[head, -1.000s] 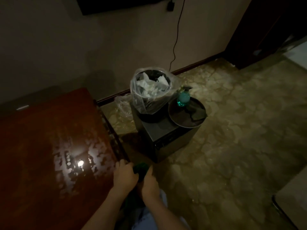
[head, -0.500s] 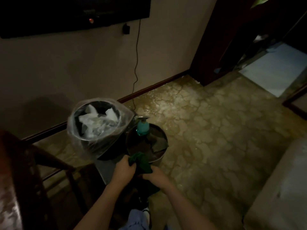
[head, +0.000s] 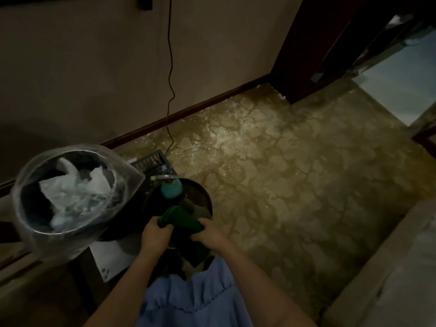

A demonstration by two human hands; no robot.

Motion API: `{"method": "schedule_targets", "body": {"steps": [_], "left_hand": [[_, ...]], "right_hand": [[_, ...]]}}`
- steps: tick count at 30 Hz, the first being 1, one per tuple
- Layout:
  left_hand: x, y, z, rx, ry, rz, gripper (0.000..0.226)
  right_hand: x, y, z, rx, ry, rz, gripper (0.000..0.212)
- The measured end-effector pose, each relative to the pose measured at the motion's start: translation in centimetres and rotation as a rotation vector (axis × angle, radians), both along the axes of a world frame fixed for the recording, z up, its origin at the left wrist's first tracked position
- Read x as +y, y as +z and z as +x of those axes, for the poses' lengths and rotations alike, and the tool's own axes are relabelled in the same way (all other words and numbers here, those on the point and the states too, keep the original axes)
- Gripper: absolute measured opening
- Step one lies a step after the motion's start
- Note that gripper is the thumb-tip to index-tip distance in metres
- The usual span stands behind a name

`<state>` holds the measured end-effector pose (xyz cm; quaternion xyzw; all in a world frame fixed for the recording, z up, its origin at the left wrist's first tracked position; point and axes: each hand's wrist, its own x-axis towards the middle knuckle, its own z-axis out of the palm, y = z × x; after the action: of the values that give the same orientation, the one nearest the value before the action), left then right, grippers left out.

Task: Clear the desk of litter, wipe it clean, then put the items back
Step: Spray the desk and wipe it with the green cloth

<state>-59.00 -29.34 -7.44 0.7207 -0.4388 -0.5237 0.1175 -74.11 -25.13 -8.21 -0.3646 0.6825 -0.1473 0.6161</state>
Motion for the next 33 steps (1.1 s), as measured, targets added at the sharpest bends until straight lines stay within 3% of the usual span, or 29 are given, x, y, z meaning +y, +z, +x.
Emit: {"method": "schedule_targets", "body": {"steps": [3, 6, 8, 14, 16, 20, 23, 28, 30, 33], "left_hand": [[-0.1, -2.1, -1.0, -0.035, 0.095, 0.033, 0.018], [-0.1, -4.6, -1.8, -0.021, 0.175, 0.112, 0.033], [-0.1, -6.1, -2.2, -0.017, 0.262, 0.142, 0.043], [-1.5, -10.7, -1.6, -0.23, 0.268, 0.072, 0.023], [-2.3, -12.1, -1.1, -0.28, 0.281, 0.052, 0.023], [-3.1, -14.3, 0.1, -0.302, 0.248, 0.089, 0.043], [-2.6, -15.2, 1.1, -0.19, 0.136, 0.153, 0.059], [-2.1, -15.4, 1.3, -0.153, 0.124, 0.2, 0.044], [-2.1, -15.5, 1.2, -0.141, 0.112, 0.214, 0.04], [-2.2, -15.3, 1.0, -0.116, 0.083, 0.216, 0.036]], "right_hand": [[-1.1, -2.0, -0.5, 0.038, 0.068, -0.001, 0.014], [-1.8, -4.4, -0.6, 0.113, 0.14, -0.001, 0.022], [-2.2, -6.1, -0.1, 0.158, 0.169, -0.024, 0.014], [-4.3, -11.5, 1.9, 0.097, 0.141, 0.035, 0.007], [-5.0, -12.8, 2.3, 0.068, 0.135, 0.047, 0.029], [-5.6, -14.9, 3.1, 0.051, 0.198, 0.06, 0.046], [-6.3, -16.0, 2.9, 0.149, 0.16, 0.047, 0.043], [-7.9, -16.3, 0.9, 0.5, -0.001, -0.168, 0.031], [-8.9, -16.7, 0.1, 0.665, 0.114, -0.208, 0.042], [-9.9, -17.4, -0.6, 0.704, 0.376, -0.037, 0.053]]}}
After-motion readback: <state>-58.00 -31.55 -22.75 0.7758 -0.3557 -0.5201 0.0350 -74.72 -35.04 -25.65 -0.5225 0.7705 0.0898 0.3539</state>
